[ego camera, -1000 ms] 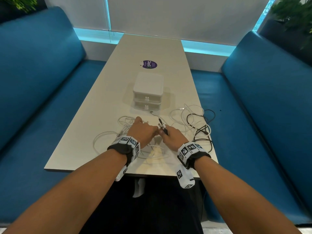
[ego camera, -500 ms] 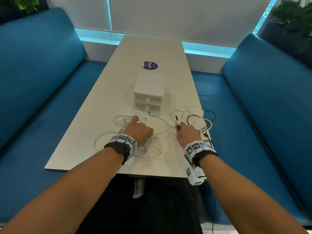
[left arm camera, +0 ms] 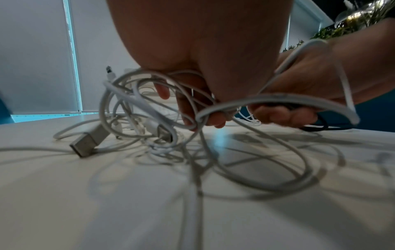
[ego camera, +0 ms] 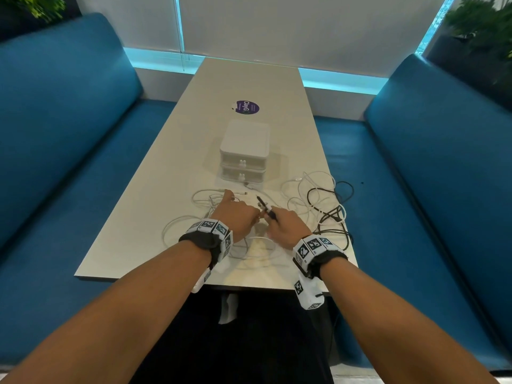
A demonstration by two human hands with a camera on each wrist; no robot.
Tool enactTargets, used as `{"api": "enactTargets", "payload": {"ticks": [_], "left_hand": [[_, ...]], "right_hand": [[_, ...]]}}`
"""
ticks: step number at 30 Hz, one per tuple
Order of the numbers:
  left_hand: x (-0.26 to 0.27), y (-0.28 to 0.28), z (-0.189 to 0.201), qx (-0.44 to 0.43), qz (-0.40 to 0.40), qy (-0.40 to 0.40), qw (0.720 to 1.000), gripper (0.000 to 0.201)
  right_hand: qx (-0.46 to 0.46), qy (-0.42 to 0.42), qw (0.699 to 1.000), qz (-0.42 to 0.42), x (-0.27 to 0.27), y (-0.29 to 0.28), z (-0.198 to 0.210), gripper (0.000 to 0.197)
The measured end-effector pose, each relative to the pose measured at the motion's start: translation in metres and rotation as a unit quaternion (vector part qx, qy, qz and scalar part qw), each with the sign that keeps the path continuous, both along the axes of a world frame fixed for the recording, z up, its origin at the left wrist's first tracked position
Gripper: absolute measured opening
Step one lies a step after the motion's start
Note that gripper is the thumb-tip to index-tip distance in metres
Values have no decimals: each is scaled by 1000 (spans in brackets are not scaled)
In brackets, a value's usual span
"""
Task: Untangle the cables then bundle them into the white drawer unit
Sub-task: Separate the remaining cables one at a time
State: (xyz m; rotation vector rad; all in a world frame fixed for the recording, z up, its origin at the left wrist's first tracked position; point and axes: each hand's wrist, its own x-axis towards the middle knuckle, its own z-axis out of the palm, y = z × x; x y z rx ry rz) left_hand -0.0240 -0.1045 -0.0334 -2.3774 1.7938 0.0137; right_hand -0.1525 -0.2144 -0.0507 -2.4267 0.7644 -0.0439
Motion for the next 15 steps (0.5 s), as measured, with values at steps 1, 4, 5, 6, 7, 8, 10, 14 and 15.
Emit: {"api": "enactTargets", "payload": {"ticks": [1,4,5,6,7,8,10,14,15], "left_hand": [[-2,0,0,-9,-9,5,1000,24],[-7,2,5,-3,-21,-8,1000,26],[-7,2,6,2,-22,-16,1000,27],[-6,1,6,8,-23,-25,999,26],[-4,1,5,14,-20,-30,999,23],[-2,2,3,21,-14,-32,999,20],[3,4,-1,32,-4,-40,999,19],[11,14,-2,36,-1,-48,998,22],[12,16,0,35,-3,-45,998,23]], "right_hand": [[0,12,1000,6,0,1,-1,19],[6,20,1000,3,0,0,-4,19],[6,18,1000,2,0,1,-5,20],[2,19,1000,2,0,1,-6,20],[-13,24,1000,1,-1,1,-6,20],[-42,35,999,-1,-3,1,-7,19],[-114,68,991,-12,-5,0,-8,22],[-162,109,979,-63,-16,-21,-4,24],[-167,117,976,-79,-19,-27,-2,23]]}}
